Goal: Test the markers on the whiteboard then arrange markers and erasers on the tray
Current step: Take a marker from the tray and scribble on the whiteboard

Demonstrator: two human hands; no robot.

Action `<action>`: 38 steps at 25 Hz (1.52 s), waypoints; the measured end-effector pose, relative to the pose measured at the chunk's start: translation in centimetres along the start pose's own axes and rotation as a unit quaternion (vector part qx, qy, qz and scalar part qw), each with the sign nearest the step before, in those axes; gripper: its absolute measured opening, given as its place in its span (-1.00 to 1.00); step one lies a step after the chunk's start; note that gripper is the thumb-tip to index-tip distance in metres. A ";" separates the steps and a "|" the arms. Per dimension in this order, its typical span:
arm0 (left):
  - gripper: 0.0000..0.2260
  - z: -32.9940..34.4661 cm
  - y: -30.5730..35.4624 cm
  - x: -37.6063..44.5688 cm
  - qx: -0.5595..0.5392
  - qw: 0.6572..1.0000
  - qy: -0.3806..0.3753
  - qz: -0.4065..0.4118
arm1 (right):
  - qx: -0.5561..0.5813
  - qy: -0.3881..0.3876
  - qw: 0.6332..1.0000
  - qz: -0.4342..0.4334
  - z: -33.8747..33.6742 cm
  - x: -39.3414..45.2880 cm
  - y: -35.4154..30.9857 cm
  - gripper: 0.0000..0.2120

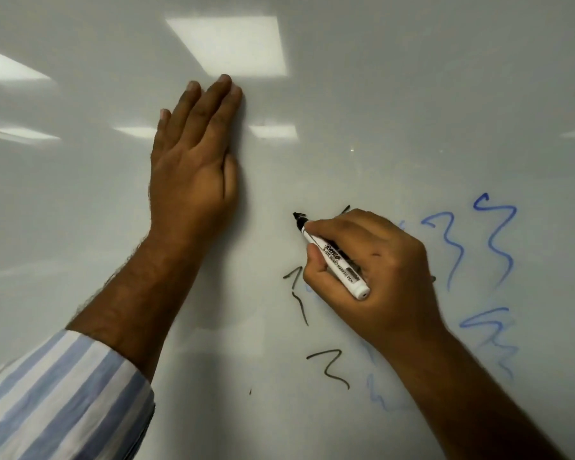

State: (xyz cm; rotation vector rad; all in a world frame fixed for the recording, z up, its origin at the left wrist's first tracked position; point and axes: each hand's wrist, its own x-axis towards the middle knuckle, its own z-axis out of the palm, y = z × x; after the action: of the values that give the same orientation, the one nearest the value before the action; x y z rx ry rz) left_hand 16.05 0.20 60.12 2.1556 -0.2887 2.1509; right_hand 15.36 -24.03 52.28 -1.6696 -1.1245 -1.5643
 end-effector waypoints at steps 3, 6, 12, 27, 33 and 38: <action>-0.40 -0.1 0.0 0.1 0.039 0.999 -0.022 0.005 | -0.001 0.005 1.000 0.015 -0.8 1.1 -0.1 -0.90; -0.39 -0.1 0.0 0.0 0.045 0.999 -0.016 0.002 | -0.005 -0.037 0.999 0.019 -1.3 0.9 -0.8 -0.92; -0.38 -0.2 -0.1 -0.1 0.052 0.998 -0.019 0.002 | -0.016 -0.072 0.997 0.021 -2.9 -0.8 -1.1 -0.94; -0.37 -0.2 0.1 -0.5 0.037 0.999 -0.019 -0.002 | -0.041 0.035 0.994 0.098 -8.5 0.5 2.2 -0.94; -0.36 0.0 0.0 -0.9 0.049 0.999 -0.024 -0.004 | 0.043 -0.070 0.996 0.022 -6.3 -1.2 -1.4 -0.85; -0.34 -0.2 -0.3 -1.3 0.062 0.997 -0.045 0.015 | -0.025 -0.088 0.993 -0.079 2.1 -2.2 -2.8 -0.77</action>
State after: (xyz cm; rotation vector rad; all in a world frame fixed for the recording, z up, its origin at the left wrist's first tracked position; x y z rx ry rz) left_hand 15.90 0.64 58.85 2.3319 -0.1996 2.1447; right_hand 14.03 -21.30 49.42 -1.8195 -1.3454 -1.5769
